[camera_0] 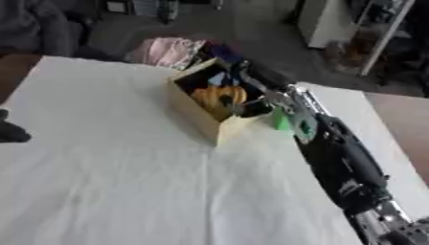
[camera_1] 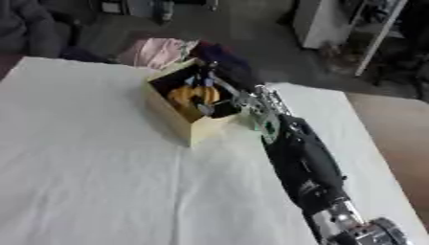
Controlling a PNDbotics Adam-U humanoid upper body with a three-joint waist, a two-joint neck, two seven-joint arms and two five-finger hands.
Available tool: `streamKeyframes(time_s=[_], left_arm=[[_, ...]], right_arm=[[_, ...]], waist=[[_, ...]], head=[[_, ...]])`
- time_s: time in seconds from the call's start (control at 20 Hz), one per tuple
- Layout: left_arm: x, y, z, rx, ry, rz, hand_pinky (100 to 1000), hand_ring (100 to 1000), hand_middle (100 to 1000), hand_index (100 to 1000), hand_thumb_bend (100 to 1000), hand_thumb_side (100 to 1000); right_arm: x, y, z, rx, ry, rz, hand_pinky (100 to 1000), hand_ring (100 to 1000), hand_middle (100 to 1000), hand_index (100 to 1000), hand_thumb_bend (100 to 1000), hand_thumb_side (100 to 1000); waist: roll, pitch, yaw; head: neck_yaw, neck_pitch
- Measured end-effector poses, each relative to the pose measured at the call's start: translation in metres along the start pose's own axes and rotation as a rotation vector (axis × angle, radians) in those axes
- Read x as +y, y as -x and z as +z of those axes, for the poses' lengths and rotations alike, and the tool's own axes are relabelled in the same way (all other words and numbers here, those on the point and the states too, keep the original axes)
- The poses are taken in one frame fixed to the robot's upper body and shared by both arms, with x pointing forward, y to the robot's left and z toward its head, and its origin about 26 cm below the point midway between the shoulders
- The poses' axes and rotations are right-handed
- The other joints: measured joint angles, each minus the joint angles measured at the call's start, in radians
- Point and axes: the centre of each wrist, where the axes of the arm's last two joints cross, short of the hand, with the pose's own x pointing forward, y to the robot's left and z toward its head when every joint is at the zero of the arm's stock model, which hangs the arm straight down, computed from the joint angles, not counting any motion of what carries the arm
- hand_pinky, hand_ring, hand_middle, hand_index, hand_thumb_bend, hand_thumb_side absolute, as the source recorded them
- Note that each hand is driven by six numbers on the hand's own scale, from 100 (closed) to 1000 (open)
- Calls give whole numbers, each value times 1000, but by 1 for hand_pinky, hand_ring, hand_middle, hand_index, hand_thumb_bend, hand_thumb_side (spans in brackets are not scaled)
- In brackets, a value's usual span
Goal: Pick up objects on the table and place them in the box.
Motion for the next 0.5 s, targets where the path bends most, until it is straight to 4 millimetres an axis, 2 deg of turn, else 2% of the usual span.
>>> streamKeyframes(time_s=[0.1, 0.2, 0.5], left_arm=[[0, 0, 0, 1, -1, 0, 758, 673, 625, 828, 100, 552], [0, 0, 0, 2, -2, 0, 757, 673, 625, 828, 100, 553], [-1, 0, 0, 8, -9, 7, 757, 673, 611, 828, 100, 555]], right_arm=[[0, 1, 0, 28, -8, 5, 879, 853, 946, 1000, 100, 351], [1, 3, 1, 58, -9, 4, 886, 867, 961, 1000, 100, 430], [-2, 9, 6, 145, 41, 8, 882, 862, 959, 1000, 100, 368]], waist=[[0, 0, 1], [-3, 0, 4], [-5, 0, 2]], head=[[-6, 0], [-8, 0], [-15, 0]])
